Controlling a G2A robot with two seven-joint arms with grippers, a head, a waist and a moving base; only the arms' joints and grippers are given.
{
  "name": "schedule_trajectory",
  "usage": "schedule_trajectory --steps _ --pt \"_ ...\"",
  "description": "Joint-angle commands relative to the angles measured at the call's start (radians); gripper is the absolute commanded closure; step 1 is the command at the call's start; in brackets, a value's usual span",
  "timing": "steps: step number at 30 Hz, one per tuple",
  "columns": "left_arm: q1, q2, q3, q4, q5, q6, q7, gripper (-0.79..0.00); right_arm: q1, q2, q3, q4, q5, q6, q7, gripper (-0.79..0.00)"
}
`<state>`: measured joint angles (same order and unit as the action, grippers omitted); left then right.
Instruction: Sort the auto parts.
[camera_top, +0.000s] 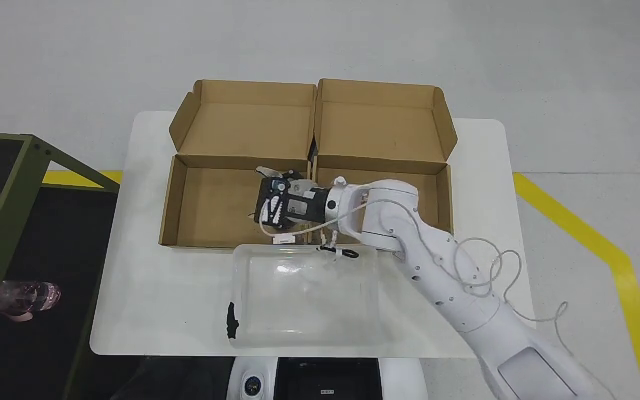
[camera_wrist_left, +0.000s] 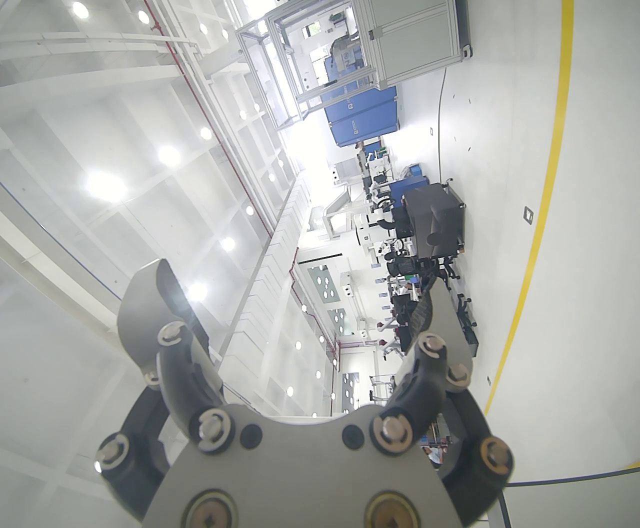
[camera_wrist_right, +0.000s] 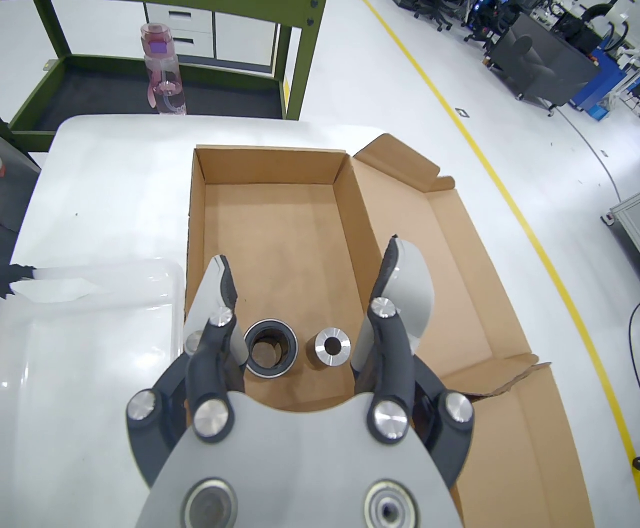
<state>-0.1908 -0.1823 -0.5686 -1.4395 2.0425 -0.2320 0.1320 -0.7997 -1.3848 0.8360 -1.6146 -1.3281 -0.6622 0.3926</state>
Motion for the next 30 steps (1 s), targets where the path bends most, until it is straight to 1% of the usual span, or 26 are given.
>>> schedule_trajectory --steps 1,4,13,21,30 --pt "0.000 0.000 0.000 0.000 0.000 0.000 0.000 -0.785 -0.030 0.008 0.023 -0.043 -0.002 -0.003 0.001 -0.539" --pt "0.000 0.000 0.000 0.000 0.000 0.000 0.000 -0.785 -0.086 0.022 0.058 -0.106 -0.008 -0.006 0.003 -0.533" --pt "0.000 0.000 0.000 0.000 0.000 0.000 0.000 -0.785 -0.260 0.065 0.179 -0.251 -0.046 -0.047 -0.008 -0.576" --pt "0.000 0.000 0.000 0.000 0.000 0.000 0.000 -0.785 -0.444 0.106 0.317 -0.347 -0.132 -0.074 -0.115 -0.640" --pt "0.000 0.000 0.000 0.000 0.000 0.000 0.000 -0.785 -0.657 0.144 0.497 -0.427 -0.195 -0.058 -0.226 -0.662"
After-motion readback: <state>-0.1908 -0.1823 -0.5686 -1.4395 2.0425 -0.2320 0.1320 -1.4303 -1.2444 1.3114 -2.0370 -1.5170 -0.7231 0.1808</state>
